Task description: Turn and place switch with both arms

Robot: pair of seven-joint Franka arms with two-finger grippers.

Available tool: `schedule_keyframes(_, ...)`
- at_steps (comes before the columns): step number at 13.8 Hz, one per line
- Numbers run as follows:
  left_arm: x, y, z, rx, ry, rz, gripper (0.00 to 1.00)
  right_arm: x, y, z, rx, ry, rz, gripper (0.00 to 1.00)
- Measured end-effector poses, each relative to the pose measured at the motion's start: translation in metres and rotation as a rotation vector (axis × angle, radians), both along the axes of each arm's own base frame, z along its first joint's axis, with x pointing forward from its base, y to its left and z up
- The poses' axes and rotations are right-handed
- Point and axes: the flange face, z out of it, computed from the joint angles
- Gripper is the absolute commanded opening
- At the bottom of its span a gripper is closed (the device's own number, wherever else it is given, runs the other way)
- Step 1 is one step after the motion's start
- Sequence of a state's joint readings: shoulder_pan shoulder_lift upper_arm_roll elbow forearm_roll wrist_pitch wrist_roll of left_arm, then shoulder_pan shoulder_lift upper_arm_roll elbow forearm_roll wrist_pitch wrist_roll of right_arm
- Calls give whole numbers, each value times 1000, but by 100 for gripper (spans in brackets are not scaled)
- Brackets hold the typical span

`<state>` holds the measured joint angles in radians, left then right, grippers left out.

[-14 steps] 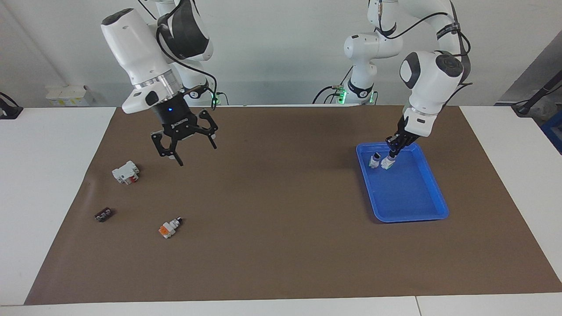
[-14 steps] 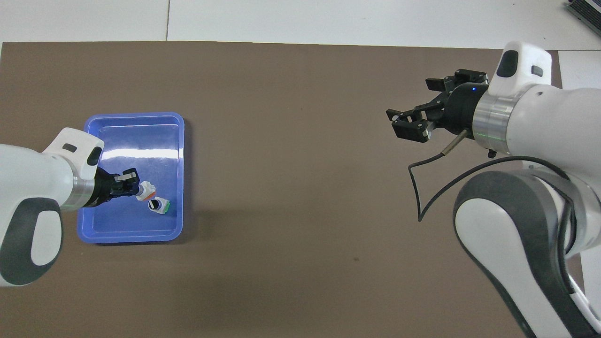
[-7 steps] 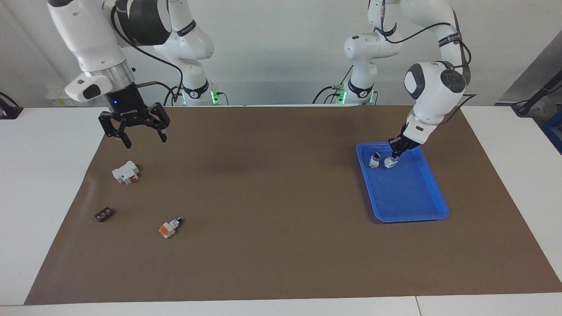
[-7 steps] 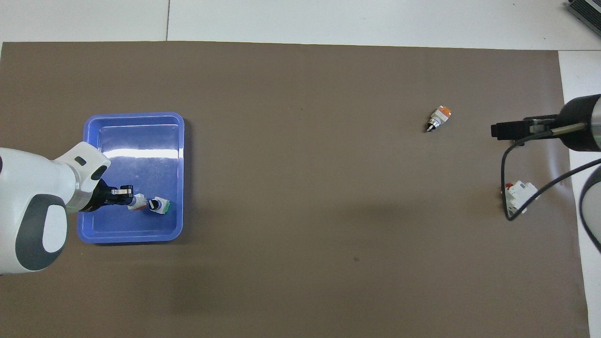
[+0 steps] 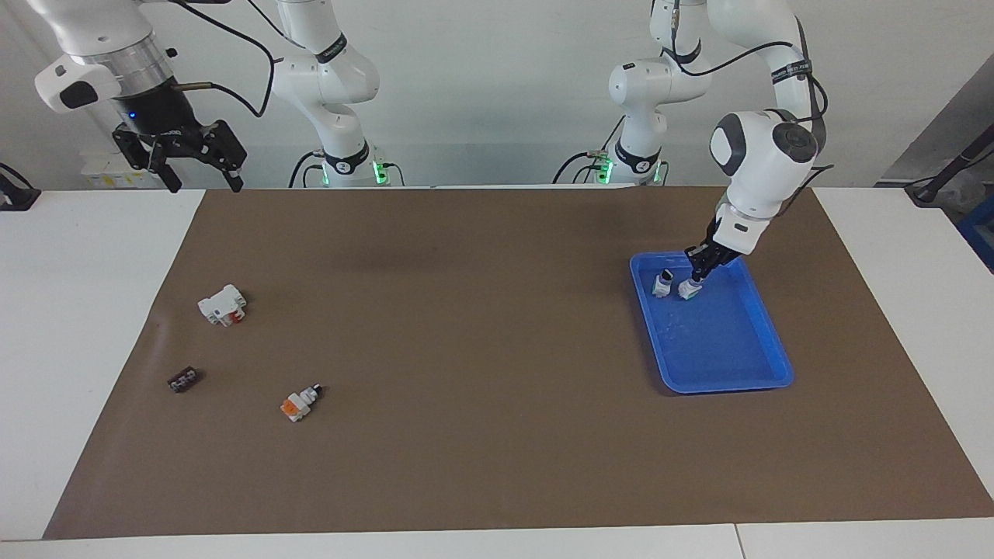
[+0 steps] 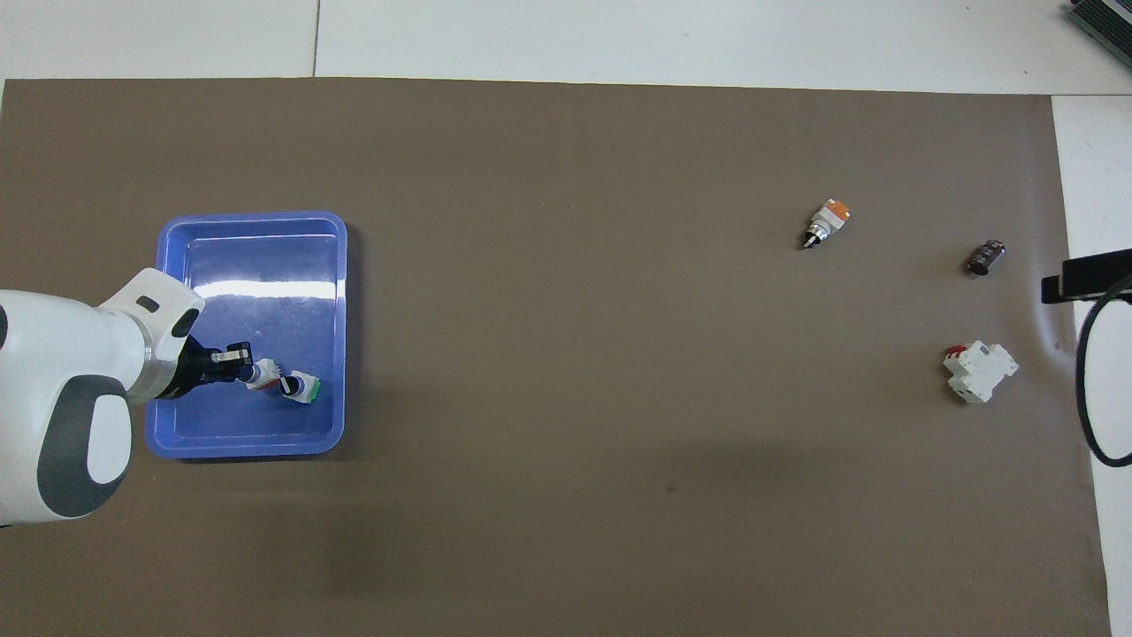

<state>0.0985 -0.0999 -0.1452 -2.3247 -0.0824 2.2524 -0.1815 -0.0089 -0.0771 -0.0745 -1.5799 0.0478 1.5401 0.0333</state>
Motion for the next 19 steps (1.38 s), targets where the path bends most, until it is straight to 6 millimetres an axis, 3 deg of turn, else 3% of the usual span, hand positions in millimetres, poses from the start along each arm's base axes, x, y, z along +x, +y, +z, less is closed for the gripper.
schedule_keyframes(2,6,-5,11,0,-33,-6,76,-1,-4,-6,0,18,-13,100)
schedule_keyframes(4,20,-12,47,-1,-100,-33,79,-1,-4,-8,-15,24,-10,100)
schedule_keyframes(7,26,-20,125,8,-113,-204,82,-1,1,-9,-50,33,-15,100)
schedule_keyframes(9,24,-23,180,13,-108,-319,96,-1,4,-10,-62,39,-19,100)
schedule_keyframes(13,26,-29,269,8,-103,-417,99,-1,11,-11,-72,50,-11,100)
schedule_keyframes(16,42,-27,300,-11,-76,-430,100,-2,10,-12,-72,55,-14,100)
schedule_keyframes(19,52,-22,304,-14,-78,-425,100,-2,11,-13,-72,55,-12,100)
